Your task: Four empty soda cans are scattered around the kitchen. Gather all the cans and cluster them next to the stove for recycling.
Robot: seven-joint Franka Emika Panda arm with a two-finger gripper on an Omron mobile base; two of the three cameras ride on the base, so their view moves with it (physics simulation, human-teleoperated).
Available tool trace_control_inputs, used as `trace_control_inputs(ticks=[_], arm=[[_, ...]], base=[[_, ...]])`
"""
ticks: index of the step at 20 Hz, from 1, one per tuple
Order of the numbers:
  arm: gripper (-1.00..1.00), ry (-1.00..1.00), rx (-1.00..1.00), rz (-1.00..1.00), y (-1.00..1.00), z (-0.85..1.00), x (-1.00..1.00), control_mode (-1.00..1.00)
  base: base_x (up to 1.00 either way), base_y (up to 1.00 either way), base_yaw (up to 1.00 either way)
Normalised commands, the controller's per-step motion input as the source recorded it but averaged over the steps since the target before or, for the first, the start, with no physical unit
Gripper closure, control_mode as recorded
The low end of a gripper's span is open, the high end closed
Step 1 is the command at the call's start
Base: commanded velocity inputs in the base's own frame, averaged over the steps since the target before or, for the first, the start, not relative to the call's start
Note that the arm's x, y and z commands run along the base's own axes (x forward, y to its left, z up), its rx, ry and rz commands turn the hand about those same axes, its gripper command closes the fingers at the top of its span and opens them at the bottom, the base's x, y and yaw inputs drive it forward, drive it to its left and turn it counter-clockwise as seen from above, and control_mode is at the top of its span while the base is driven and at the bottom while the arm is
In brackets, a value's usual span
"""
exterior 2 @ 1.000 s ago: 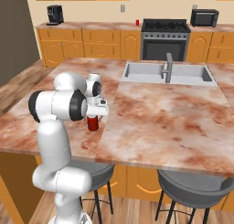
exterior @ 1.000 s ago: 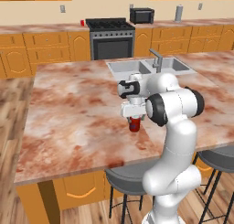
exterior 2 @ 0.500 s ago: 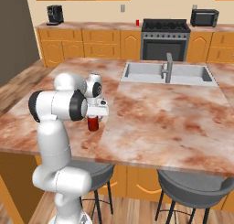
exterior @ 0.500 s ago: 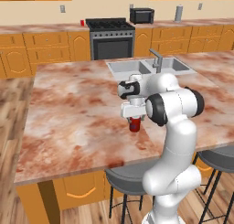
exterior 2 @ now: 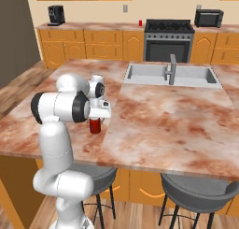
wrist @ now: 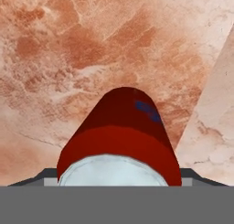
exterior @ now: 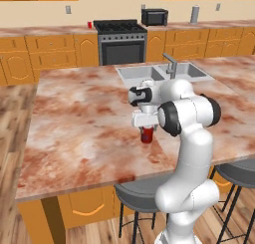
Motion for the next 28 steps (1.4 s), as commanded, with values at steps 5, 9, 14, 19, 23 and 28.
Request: trace_control_inputs(ticks=[5,9,14,19,23,28], arm=[[1.00,0.00,0.00,0.00,0.00,0.41,-0.14,-1.00],[1.00,0.00,0.00,-0.03,0.00,0.41,-0.32,-1.00],[1.00,0.01,0.00,-0.05,-0.01,0.27,-0.41,-1.00],[1.00,0.05,0.00,-0.03,0.00,0.24,-0.35,-1.00],[1.00,0.05,0.00,-0.01,0.00,0.21,-0.49,-1.00],[1.00,0.00,0.00,0.00,0.00,0.00,0.00,1.00]], base=[[0.00,0.00,0.00],[0.00,0.00,0.00],[0.00,0.00,0.00],[0.00,0.00,0.00],[0.00,0.00,0.00],[-0.99,0.72,-0.03]])
